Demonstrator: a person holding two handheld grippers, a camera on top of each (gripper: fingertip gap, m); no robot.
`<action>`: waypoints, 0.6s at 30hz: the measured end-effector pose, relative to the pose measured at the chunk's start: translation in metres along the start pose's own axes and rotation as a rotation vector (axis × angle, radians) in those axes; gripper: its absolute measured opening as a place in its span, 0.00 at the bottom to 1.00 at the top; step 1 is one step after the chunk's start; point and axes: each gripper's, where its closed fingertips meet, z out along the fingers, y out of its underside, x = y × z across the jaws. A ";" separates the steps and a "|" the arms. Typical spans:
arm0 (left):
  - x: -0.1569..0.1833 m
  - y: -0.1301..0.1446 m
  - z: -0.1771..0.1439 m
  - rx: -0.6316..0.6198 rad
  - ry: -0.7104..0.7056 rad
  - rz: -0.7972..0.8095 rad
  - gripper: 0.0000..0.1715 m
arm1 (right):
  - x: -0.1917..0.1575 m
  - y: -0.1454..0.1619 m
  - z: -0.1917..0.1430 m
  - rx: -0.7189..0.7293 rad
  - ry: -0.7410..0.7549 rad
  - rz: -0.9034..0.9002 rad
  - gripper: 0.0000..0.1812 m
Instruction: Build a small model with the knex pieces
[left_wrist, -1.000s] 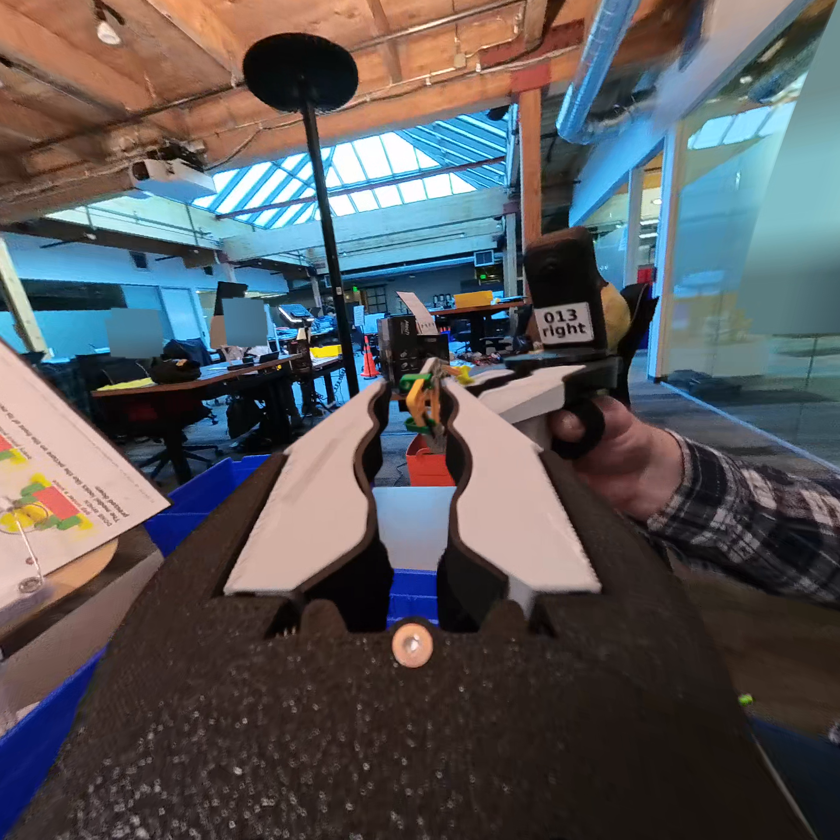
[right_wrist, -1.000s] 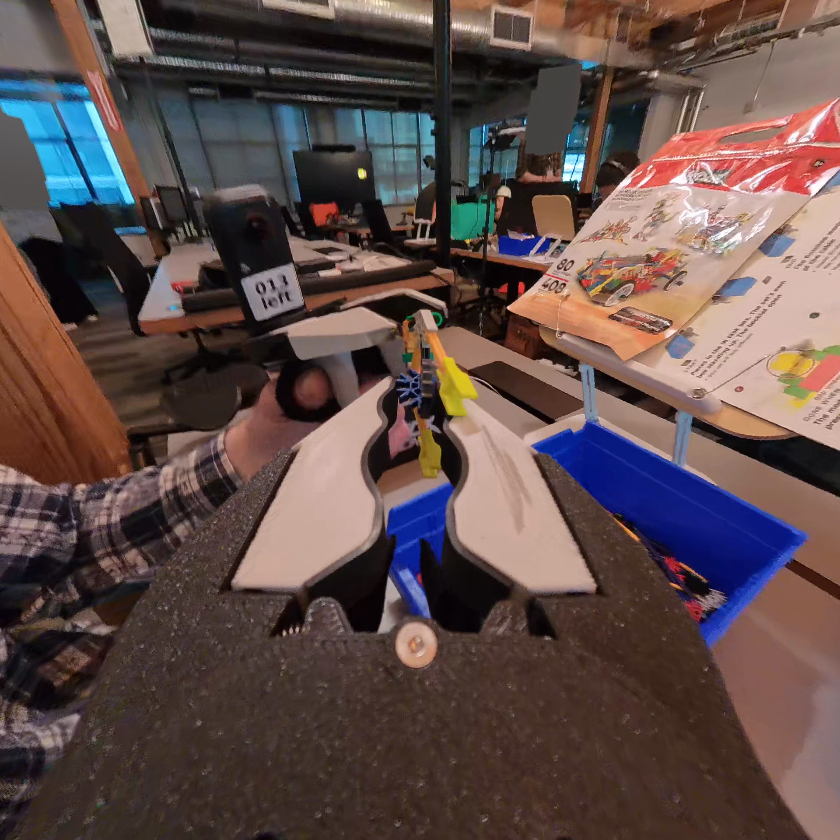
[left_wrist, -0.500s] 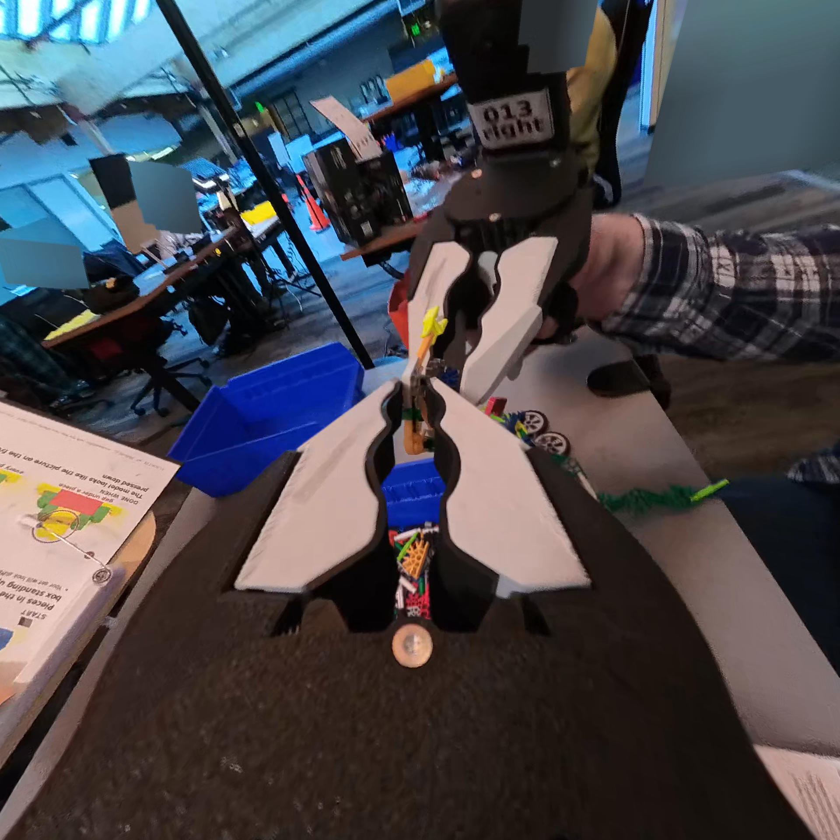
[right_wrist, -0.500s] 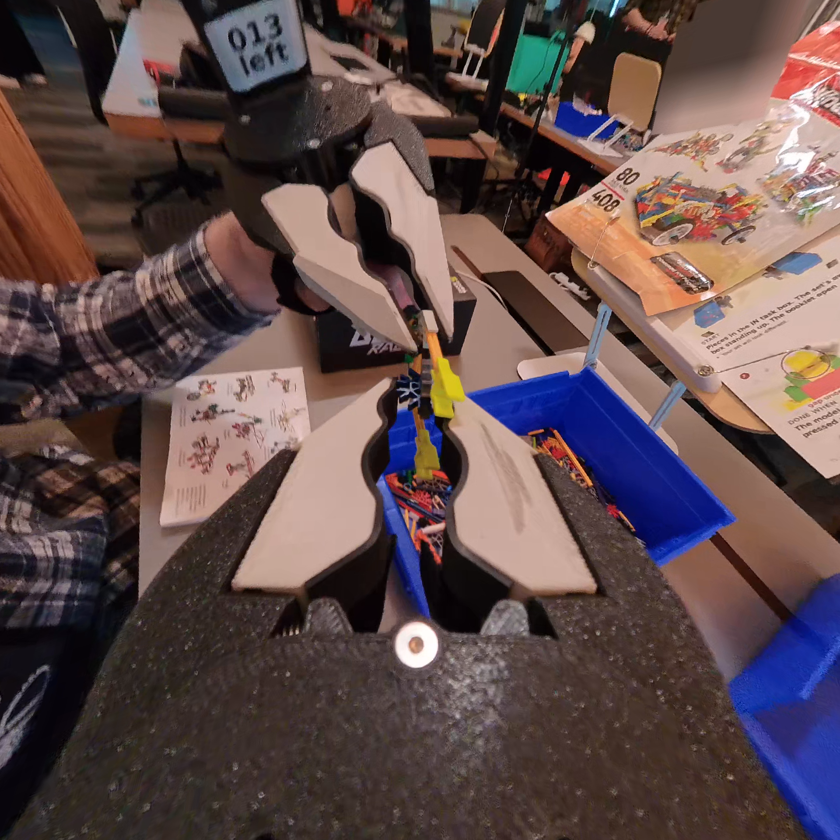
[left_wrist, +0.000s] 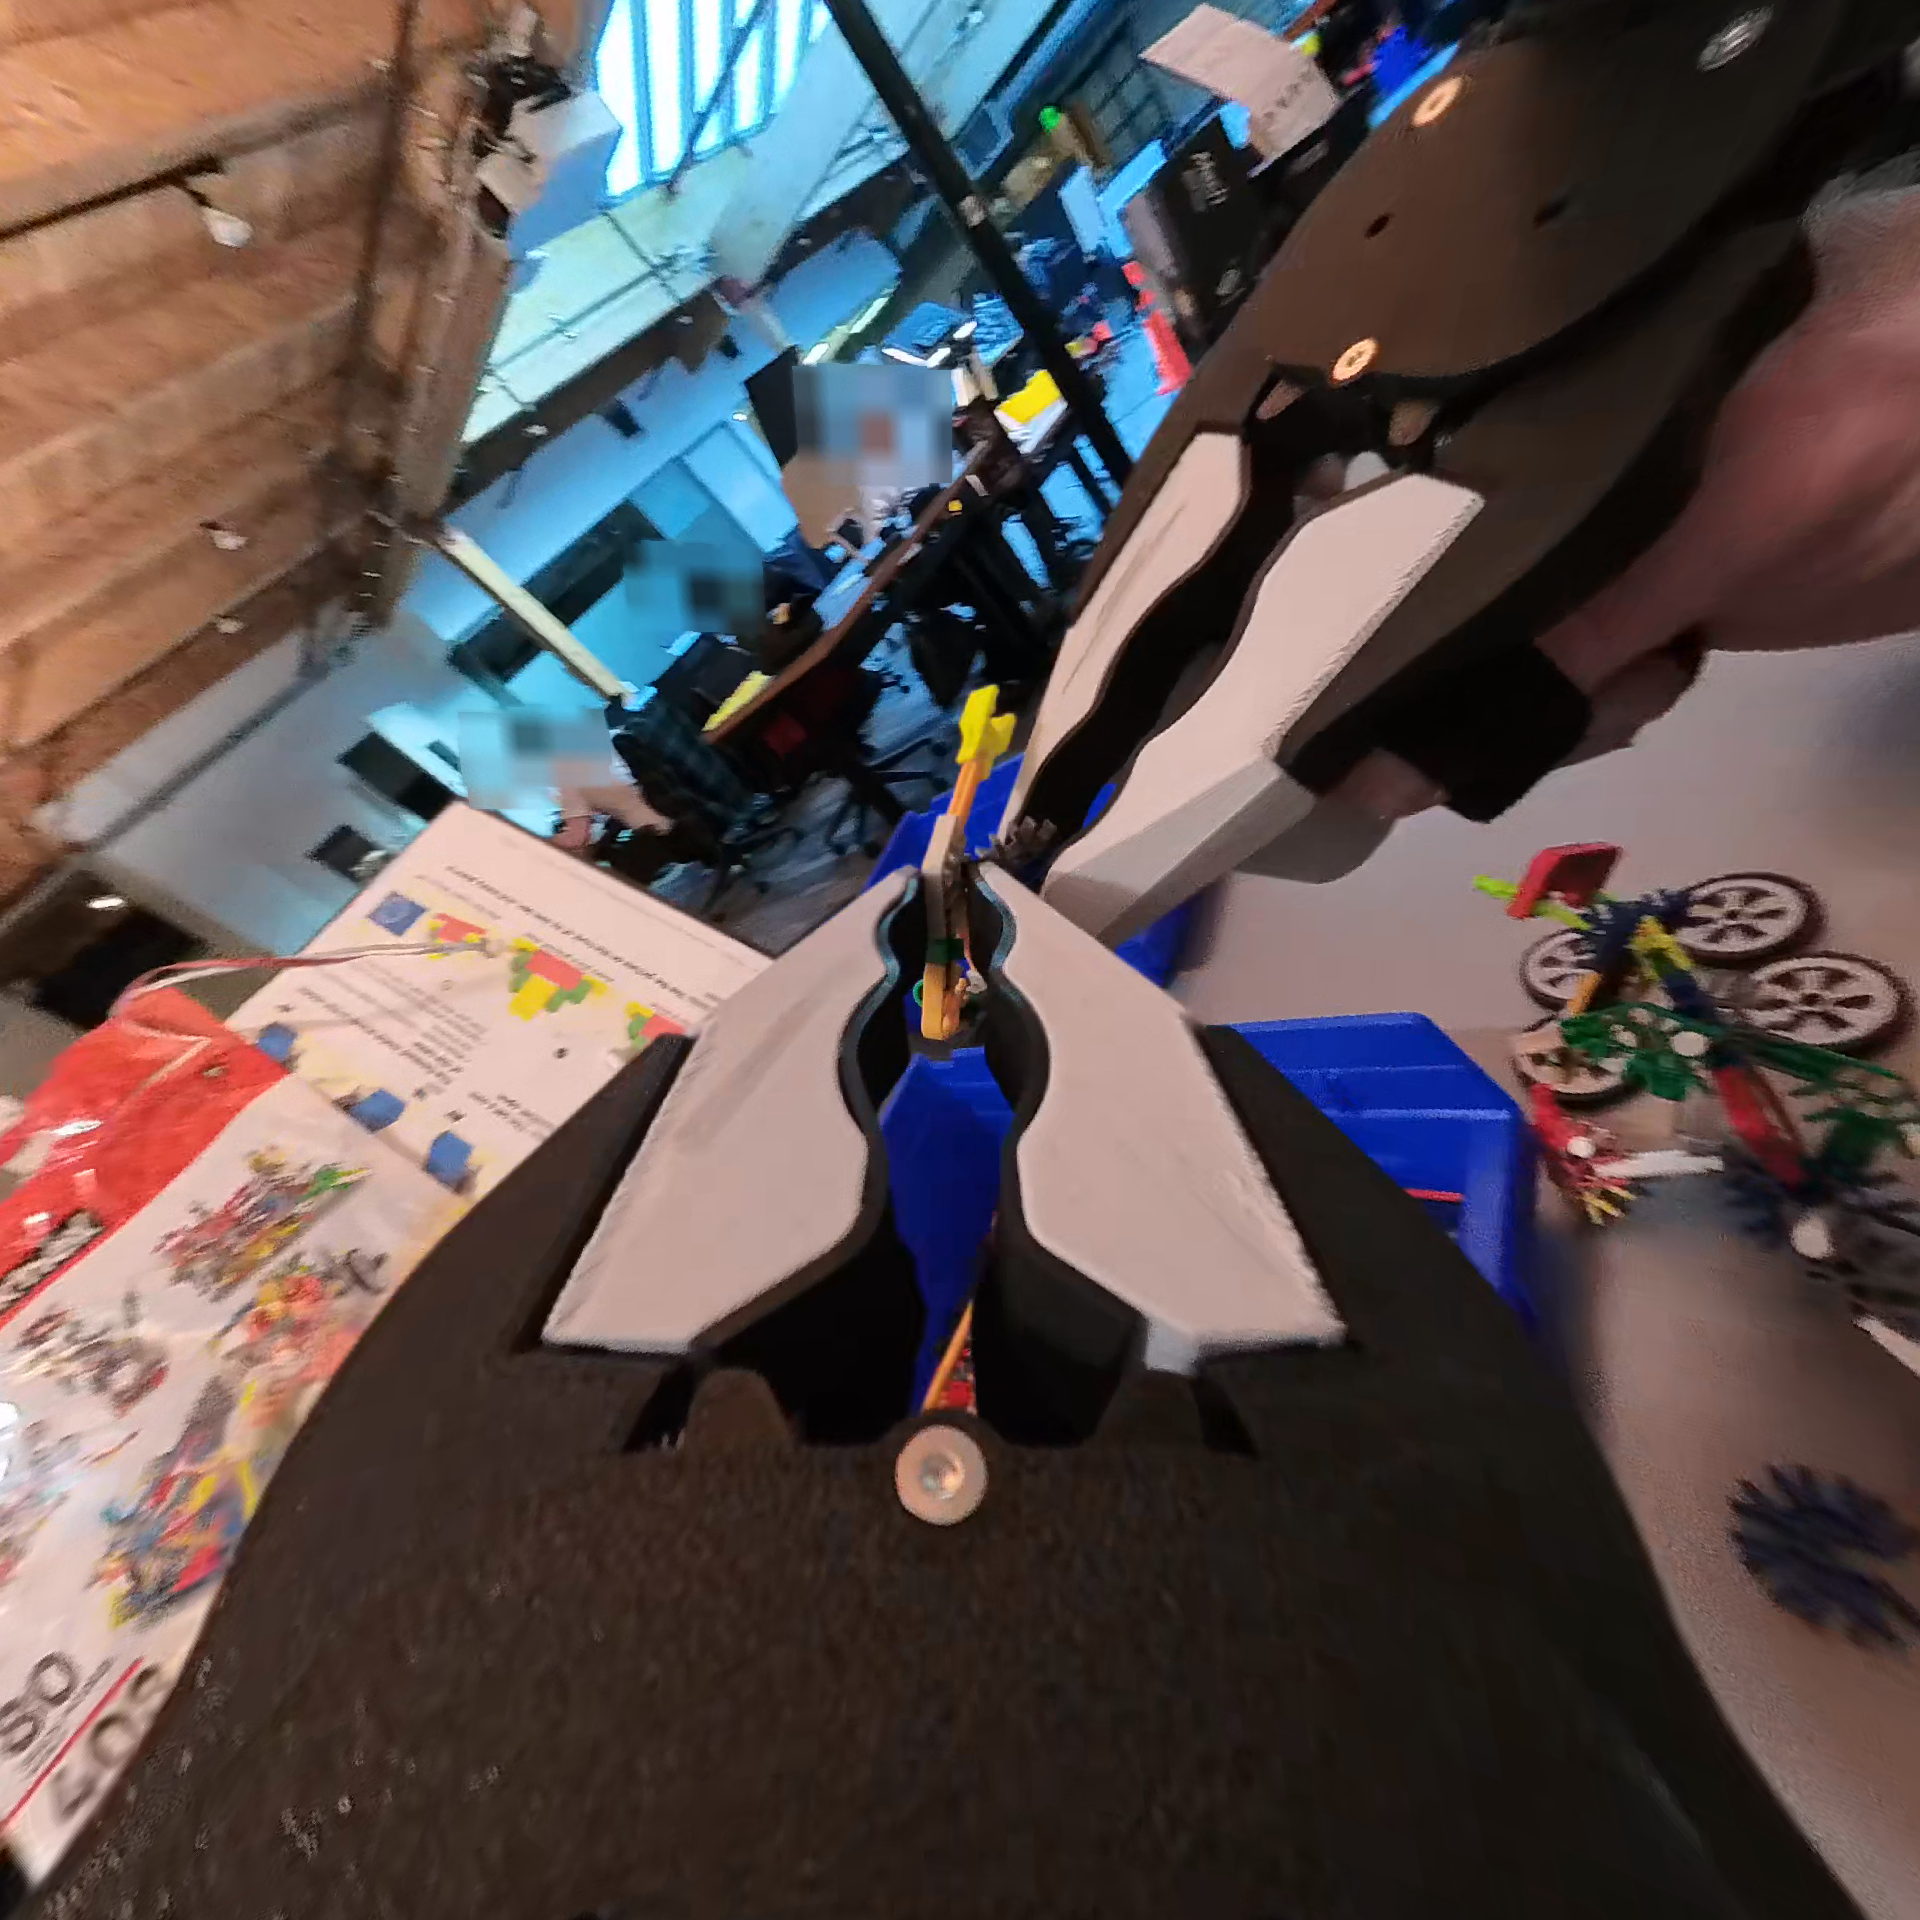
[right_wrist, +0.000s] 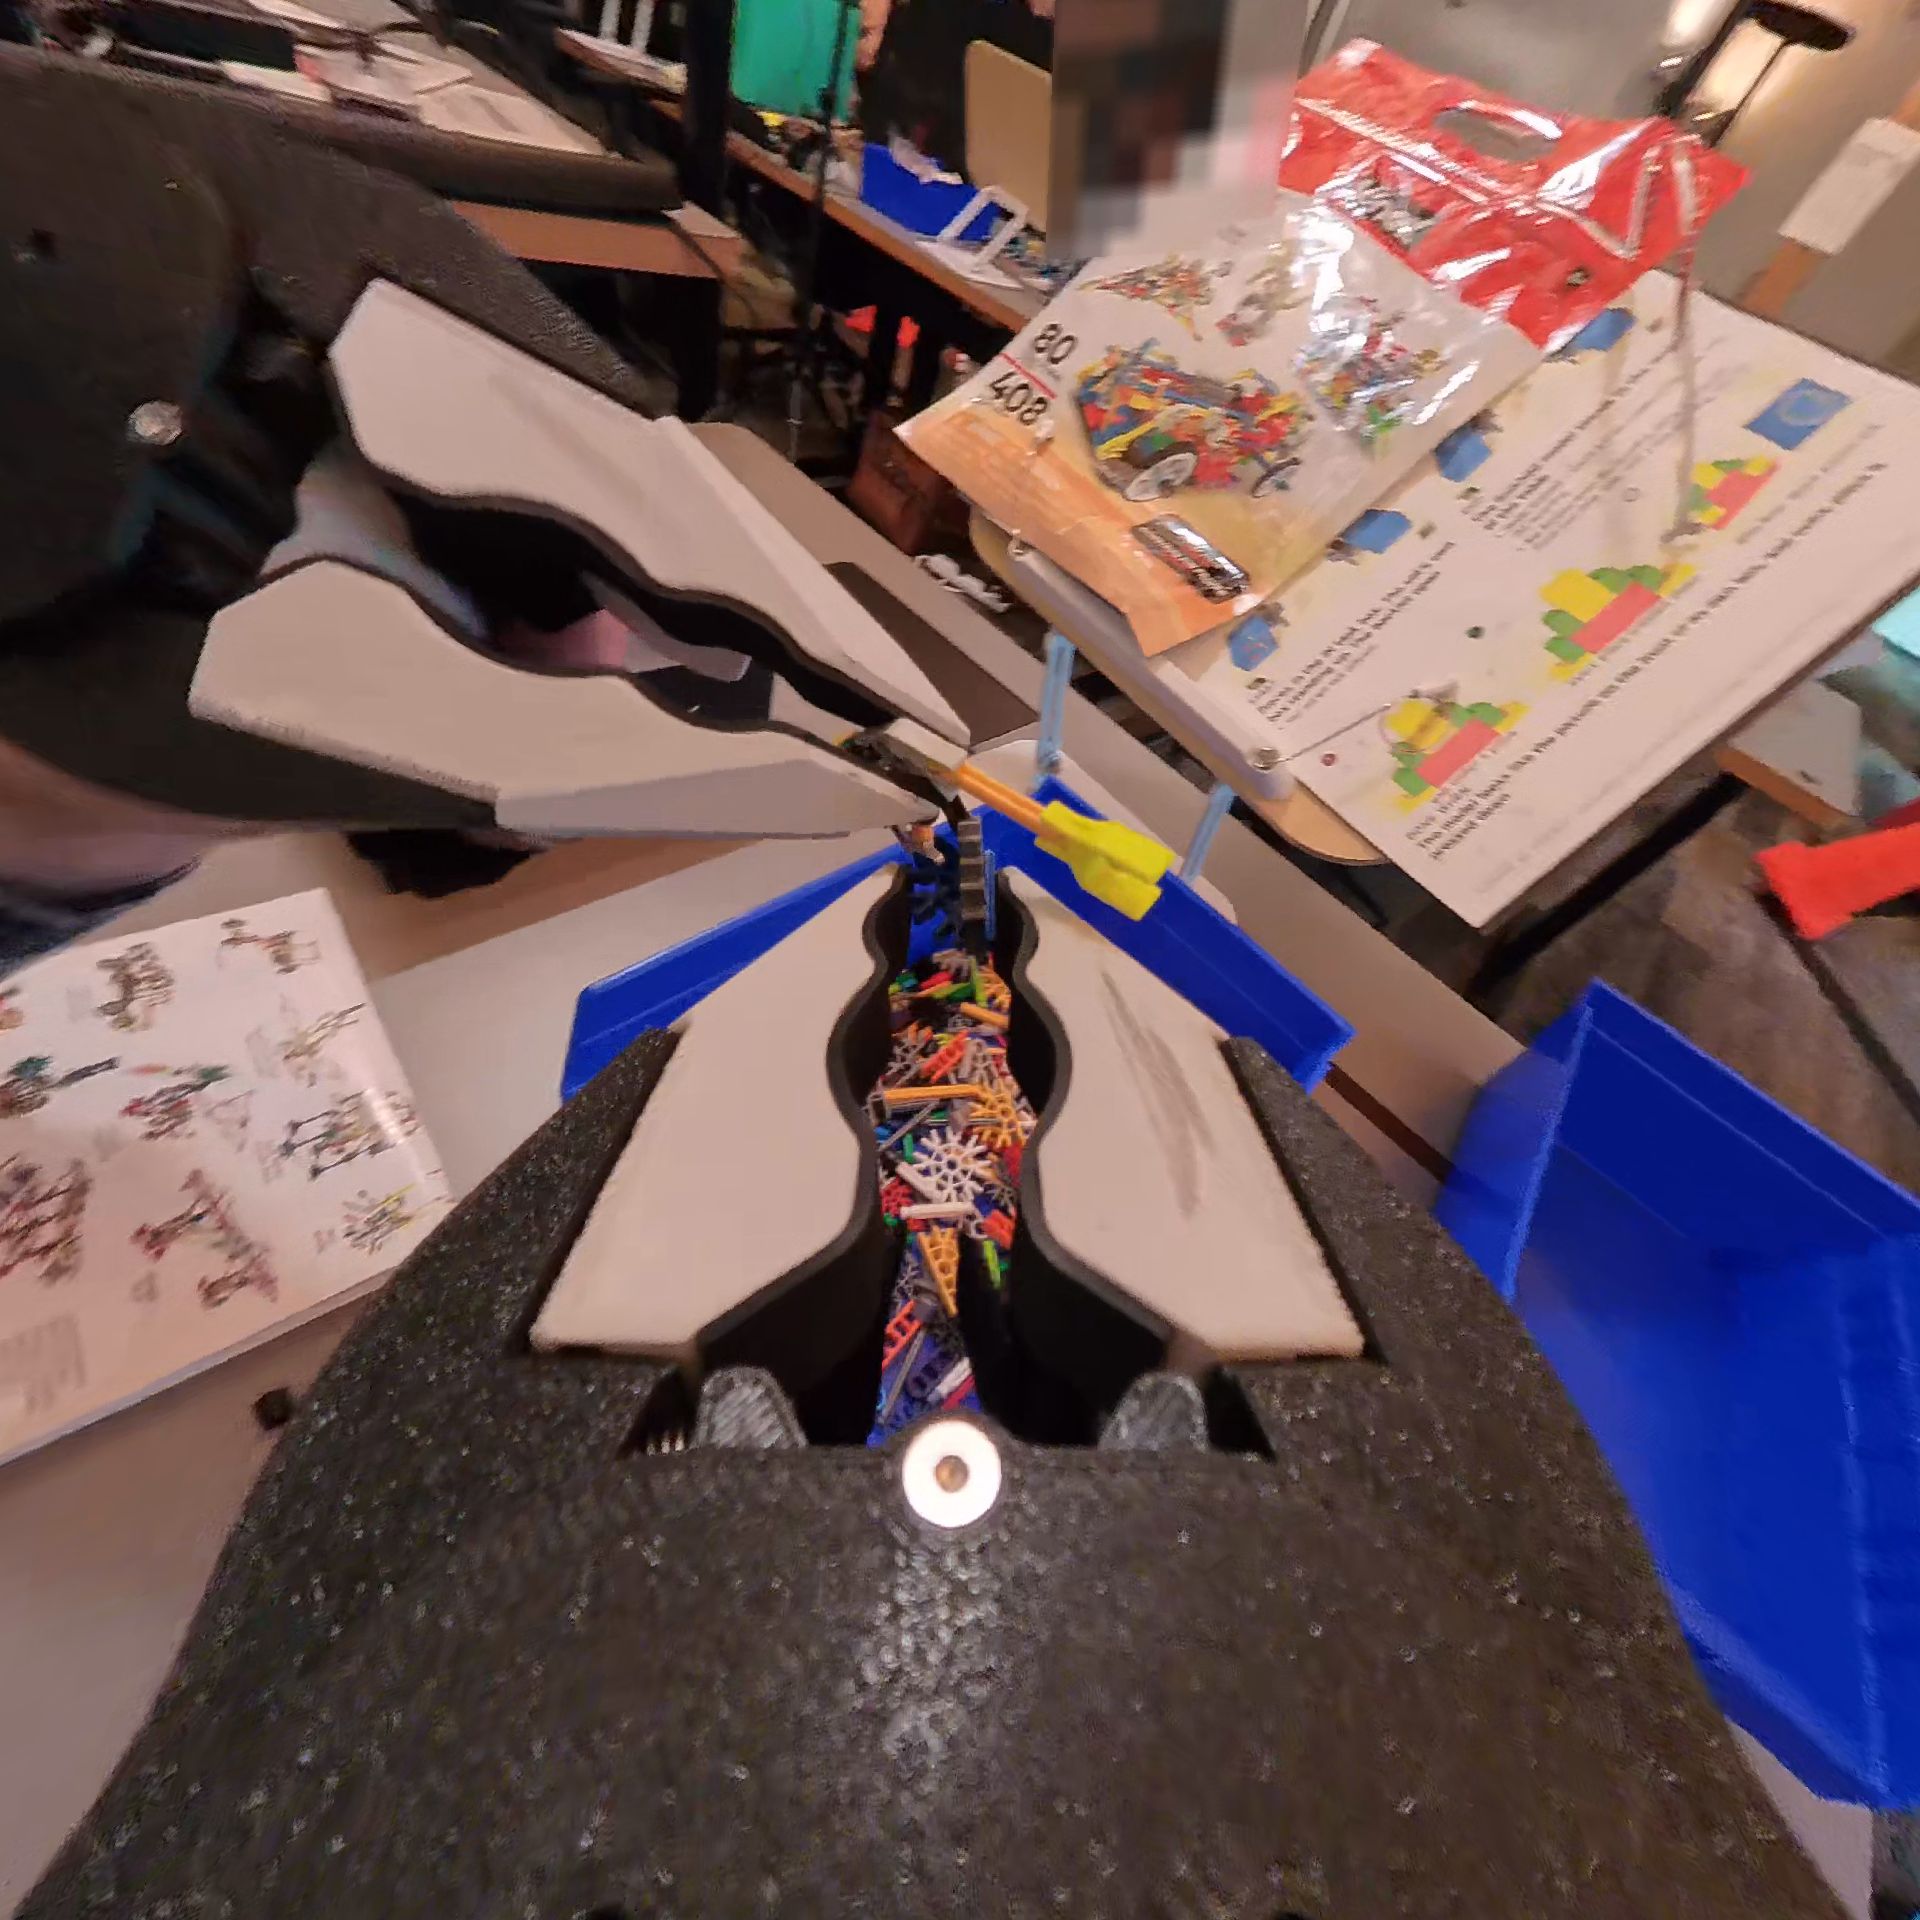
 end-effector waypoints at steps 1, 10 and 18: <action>-0.002 0.000 0.001 -0.002 -0.036 0.012 0.02 | 0.003 -0.001 0.001 0.003 0.029 -0.002 0.07; -0.019 -0.014 -0.001 0.054 -0.215 0.038 0.01 | 0.013 -0.024 0.000 0.072 0.189 -0.071 0.07; -0.010 -0.016 0.000 0.063 -0.138 0.066 0.00 | 0.015 -0.022 -0.003 0.104 0.086 -0.027 0.08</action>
